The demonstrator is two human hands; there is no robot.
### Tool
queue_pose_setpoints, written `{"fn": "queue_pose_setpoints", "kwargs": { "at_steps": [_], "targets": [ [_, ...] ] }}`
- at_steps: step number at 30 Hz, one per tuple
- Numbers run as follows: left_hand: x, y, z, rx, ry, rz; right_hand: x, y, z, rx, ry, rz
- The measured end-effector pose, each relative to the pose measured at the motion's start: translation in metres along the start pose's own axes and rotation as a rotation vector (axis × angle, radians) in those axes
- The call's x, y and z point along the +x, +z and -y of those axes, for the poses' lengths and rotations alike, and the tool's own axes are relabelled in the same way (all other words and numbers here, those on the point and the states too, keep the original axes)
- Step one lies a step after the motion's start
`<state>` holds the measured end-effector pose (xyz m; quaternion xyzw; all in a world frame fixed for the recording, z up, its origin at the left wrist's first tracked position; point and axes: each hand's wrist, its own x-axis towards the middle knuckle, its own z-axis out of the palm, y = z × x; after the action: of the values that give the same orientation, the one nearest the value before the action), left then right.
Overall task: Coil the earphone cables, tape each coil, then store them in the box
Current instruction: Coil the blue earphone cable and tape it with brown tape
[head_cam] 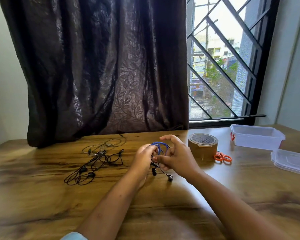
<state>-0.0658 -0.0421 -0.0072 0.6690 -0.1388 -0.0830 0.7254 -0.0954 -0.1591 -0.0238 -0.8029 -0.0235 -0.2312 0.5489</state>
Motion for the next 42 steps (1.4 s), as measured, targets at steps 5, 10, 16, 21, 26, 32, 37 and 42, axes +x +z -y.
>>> {"fn": "queue_pose_setpoints", "kwargs": {
  "at_steps": [5,10,16,21,26,32,37,42],
  "targets": [
    [0.003,0.0,0.002,-0.076,-0.054,-0.026,-0.001,0.001,0.001,-0.013,0.037,0.005],
    [0.004,0.0,0.0,-0.157,-0.098,-0.047,-0.001,0.001,-0.001,-0.075,0.009,0.023],
    [0.006,-0.003,-0.001,-0.185,-0.085,-0.061,0.0,-0.001,-0.004,-0.092,0.001,-0.01],
    [0.009,-0.004,0.002,-0.133,-0.1,-0.034,0.002,0.002,-0.004,0.03,0.028,0.025],
    [0.012,-0.008,0.007,-0.026,-0.09,0.059,0.001,-0.003,0.003,0.03,0.031,-0.006],
    [0.011,-0.008,0.009,-0.059,-0.064,0.192,0.004,-0.007,-0.003,-0.376,-0.04,-0.182],
    [0.009,-0.006,0.007,-0.1,-0.017,0.24,0.0,-0.013,0.001,-0.668,-0.087,-0.213],
    [0.012,-0.005,0.01,-0.149,0.001,0.156,0.003,-0.012,-0.002,-0.638,-0.085,-0.159]
  ]
}}
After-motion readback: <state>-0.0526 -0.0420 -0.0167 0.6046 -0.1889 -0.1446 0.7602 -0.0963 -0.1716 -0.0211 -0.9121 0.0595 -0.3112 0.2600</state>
